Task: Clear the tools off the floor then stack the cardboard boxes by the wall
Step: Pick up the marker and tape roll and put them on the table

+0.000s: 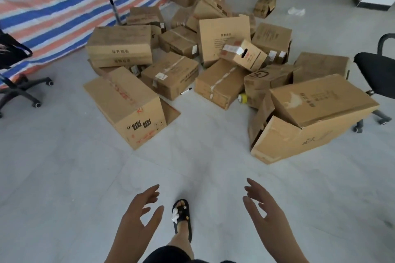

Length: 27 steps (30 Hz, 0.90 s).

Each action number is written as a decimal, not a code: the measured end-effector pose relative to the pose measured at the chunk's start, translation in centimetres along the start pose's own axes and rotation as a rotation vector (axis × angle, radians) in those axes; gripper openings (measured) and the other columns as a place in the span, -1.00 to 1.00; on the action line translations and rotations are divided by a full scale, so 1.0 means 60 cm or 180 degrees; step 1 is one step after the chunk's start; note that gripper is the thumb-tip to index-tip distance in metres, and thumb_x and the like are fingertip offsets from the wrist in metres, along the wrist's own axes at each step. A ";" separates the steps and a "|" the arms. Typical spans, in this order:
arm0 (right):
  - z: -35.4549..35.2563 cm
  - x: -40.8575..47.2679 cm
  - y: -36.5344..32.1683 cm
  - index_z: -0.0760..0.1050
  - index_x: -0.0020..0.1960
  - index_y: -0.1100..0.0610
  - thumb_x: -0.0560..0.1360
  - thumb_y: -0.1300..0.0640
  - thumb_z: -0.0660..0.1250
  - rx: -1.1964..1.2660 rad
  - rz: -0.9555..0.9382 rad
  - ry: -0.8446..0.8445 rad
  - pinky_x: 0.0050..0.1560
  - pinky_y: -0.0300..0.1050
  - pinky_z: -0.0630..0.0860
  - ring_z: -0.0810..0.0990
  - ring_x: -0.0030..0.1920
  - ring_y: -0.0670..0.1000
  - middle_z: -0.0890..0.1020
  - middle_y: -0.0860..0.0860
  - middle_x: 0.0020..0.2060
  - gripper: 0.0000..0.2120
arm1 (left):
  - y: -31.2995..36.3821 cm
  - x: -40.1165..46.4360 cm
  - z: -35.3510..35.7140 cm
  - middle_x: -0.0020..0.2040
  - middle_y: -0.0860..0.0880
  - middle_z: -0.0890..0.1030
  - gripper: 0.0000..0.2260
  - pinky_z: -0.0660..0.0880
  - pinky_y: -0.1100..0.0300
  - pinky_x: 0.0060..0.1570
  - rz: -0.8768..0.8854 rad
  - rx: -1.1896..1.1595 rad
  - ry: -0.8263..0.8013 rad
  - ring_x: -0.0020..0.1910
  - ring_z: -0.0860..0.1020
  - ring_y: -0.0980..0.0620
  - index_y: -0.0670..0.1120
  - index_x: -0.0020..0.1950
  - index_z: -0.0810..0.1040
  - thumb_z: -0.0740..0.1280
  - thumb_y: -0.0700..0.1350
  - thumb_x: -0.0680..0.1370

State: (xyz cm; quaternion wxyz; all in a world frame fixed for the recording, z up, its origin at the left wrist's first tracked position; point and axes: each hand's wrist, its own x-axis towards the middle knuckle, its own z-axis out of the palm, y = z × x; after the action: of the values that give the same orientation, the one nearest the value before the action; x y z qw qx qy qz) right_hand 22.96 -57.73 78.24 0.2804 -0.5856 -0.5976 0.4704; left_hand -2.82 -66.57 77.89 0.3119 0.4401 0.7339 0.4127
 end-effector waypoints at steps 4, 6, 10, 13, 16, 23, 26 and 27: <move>0.035 0.162 -0.068 0.36 0.23 -0.24 0.37 -0.15 0.23 0.0029 -0.0010 0.0066 0.03 -0.40 0.36 0.46 0.13 -0.35 0.56 -0.21 0.10 -0.59 | 0.043 0.198 -0.028 0.05 0.36 0.52 -0.41 0.43 0.48 0.02 0.0134 0.0038 -0.0174 0.07 0.51 0.34 0.52 0.10 0.36 0.37 -0.23 0.49; 0.042 0.233 -0.094 0.36 0.22 -0.25 0.40 -0.12 0.24 0.0004 0.0015 0.0093 0.03 -0.42 0.36 0.45 0.14 -0.34 0.55 -0.22 0.11 -0.61 | 0.061 0.289 -0.030 0.07 0.39 0.50 -0.39 0.42 0.42 0.01 0.0156 0.0063 -0.0313 0.09 0.49 0.36 0.57 0.09 0.33 0.36 -0.21 0.51; 0.030 0.361 -0.126 0.34 0.20 -0.28 0.38 -0.13 0.23 -0.0063 0.0121 0.0150 0.03 -0.39 0.36 0.44 0.14 -0.36 0.55 -0.22 0.11 -0.61 | 0.092 0.440 -0.003 0.10 0.39 0.49 -0.39 0.40 0.43 0.02 0.0176 0.0090 -0.0510 0.11 0.49 0.34 0.54 0.13 0.31 0.36 -0.22 0.51; 0.019 0.467 -0.136 0.34 0.19 -0.28 0.35 -0.15 0.22 -0.0059 0.0200 0.0198 0.03 -0.38 0.36 0.44 0.12 -0.37 0.55 -0.20 0.11 -0.60 | 0.106 0.544 0.031 0.12 0.37 0.49 -0.44 0.40 0.42 0.02 0.0146 0.0093 -0.0598 0.13 0.49 0.31 0.44 0.18 0.32 0.36 -0.22 0.50; 0.002 0.589 -0.142 0.31 0.17 -0.31 0.38 -0.14 0.21 -0.0147 0.0224 0.0085 0.01 -0.42 0.36 0.45 0.12 -0.36 0.54 -0.23 0.11 -0.64 | 0.118 0.653 0.076 0.11 0.38 0.48 -0.59 0.40 0.39 0.05 0.0083 0.0100 -0.0606 0.12 0.48 0.32 0.29 0.15 0.48 0.36 -0.22 0.51; -0.090 0.891 -0.198 0.24 0.21 -0.33 0.38 -0.23 0.13 -0.0312 0.0203 -0.0261 0.07 -0.30 0.39 0.43 0.17 -0.25 0.47 -0.27 0.13 -0.61 | 0.196 0.894 0.184 0.08 0.44 0.46 -0.60 0.39 0.41 0.02 0.0035 0.0152 -0.0425 0.10 0.46 0.37 0.26 0.17 0.39 0.35 -0.20 0.51; -0.101 0.996 -0.219 0.26 0.30 -0.24 0.43 -0.22 0.13 -0.0500 0.0182 -0.0386 0.11 -0.30 0.36 0.44 0.17 -0.23 0.44 -0.28 0.11 -0.56 | 0.221 0.981 0.209 0.09 0.52 0.41 -0.61 0.36 0.48 0.01 -0.0043 0.0142 -0.0412 0.10 0.43 0.42 0.28 0.16 0.36 0.34 -0.18 0.52; -0.099 1.028 -0.224 0.24 0.31 -0.24 0.47 -0.19 0.14 -0.0586 0.0172 -0.0443 0.11 -0.30 0.35 0.43 0.16 -0.23 0.43 -0.29 0.10 -0.59 | 0.225 1.007 0.213 0.09 0.54 0.40 -0.61 0.36 0.51 -0.01 -0.0065 0.0139 -0.0414 0.10 0.43 0.43 0.28 0.16 0.36 0.34 -0.18 0.52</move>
State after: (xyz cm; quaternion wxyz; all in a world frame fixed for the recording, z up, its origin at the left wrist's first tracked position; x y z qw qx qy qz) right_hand 12.68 4.83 79.28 0.1706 -0.5907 -0.6403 0.4604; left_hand -12.35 -4.06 78.13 0.3534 0.4653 0.7254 0.3639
